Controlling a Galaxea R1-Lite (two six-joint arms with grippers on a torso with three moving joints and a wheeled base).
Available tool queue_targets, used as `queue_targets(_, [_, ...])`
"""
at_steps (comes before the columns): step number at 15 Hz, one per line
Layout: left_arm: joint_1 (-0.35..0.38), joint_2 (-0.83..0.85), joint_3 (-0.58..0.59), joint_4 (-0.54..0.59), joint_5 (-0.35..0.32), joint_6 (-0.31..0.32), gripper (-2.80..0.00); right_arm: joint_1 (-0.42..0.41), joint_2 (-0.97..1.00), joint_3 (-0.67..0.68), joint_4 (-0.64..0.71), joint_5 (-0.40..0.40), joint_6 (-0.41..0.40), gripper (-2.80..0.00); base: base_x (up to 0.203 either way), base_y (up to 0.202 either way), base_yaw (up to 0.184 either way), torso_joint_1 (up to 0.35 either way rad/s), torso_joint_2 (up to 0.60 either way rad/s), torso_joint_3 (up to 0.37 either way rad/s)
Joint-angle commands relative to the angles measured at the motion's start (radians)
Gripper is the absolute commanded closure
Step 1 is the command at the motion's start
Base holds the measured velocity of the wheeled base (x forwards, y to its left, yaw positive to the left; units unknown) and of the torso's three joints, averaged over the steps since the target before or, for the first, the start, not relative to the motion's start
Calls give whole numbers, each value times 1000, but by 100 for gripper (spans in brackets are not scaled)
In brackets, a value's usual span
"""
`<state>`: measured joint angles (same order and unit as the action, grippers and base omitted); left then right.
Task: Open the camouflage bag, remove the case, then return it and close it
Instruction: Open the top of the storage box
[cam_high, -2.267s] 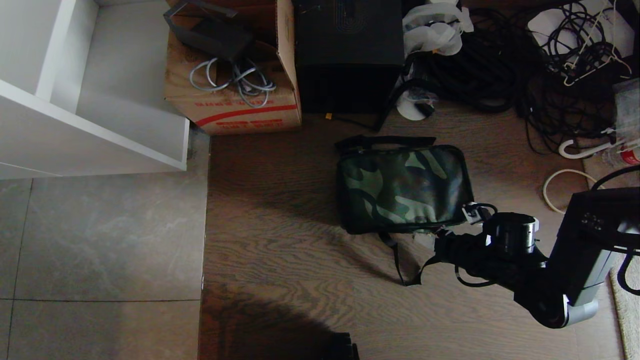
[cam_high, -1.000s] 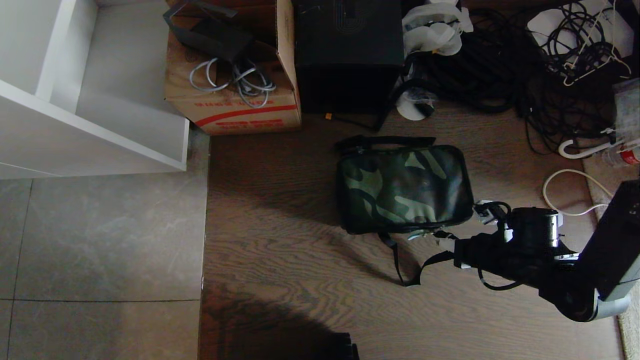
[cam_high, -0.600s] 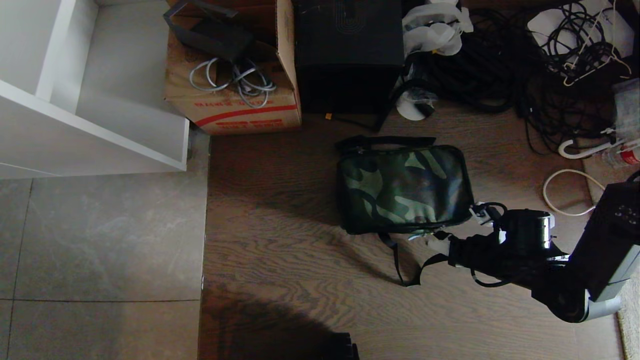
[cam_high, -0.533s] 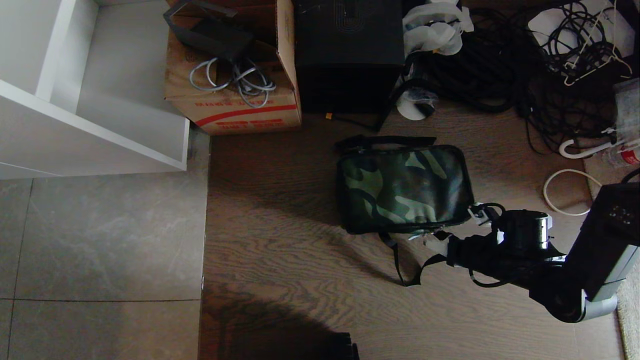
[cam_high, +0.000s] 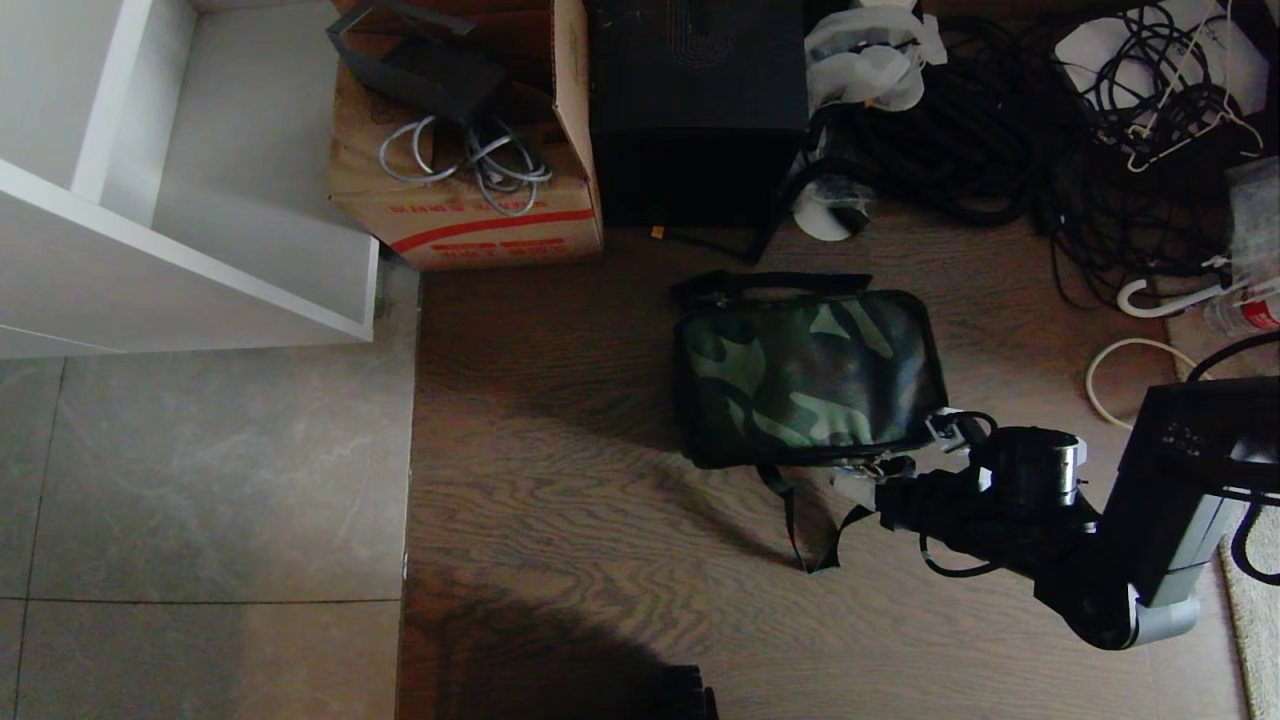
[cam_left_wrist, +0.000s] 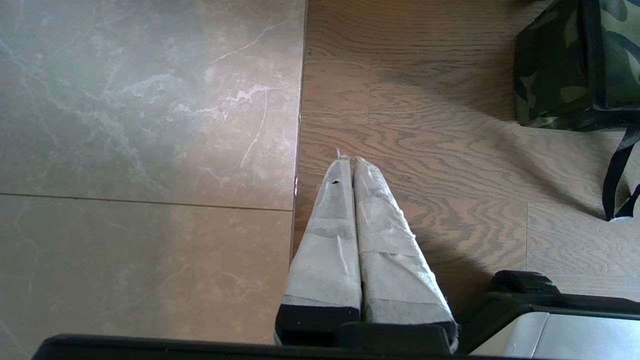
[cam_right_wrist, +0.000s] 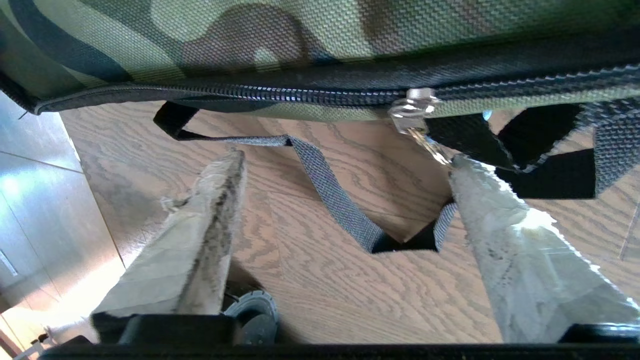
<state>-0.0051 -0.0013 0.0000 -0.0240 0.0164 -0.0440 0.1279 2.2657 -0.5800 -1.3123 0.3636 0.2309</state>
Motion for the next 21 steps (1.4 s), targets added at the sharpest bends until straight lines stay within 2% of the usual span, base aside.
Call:
queue_targets(1, [1,1,8,-1,0,0,0,1,14,-1,-12,1,2,-280,0,0,0,0,0,0])
queue_targets(2, [1,1,8,-1,0,0,0,-1,10,0,-16,2,6,-280,0,0,0,0,0,0])
queue_targets(3, [1,1,9,-1,0,0,0,-1,9,-2,-19,2,24,0,0,0,0,0,0,0])
queue_targets(17, [1,1,9,-1,0,0,0,14,-21,10,-40,10,23,0,0,0,0,0,0,0])
queue_targets(21, [1,1,9,-1,0,0,0,-27,-69,28,-21,48,-17,0,0,0,0,0,0,0])
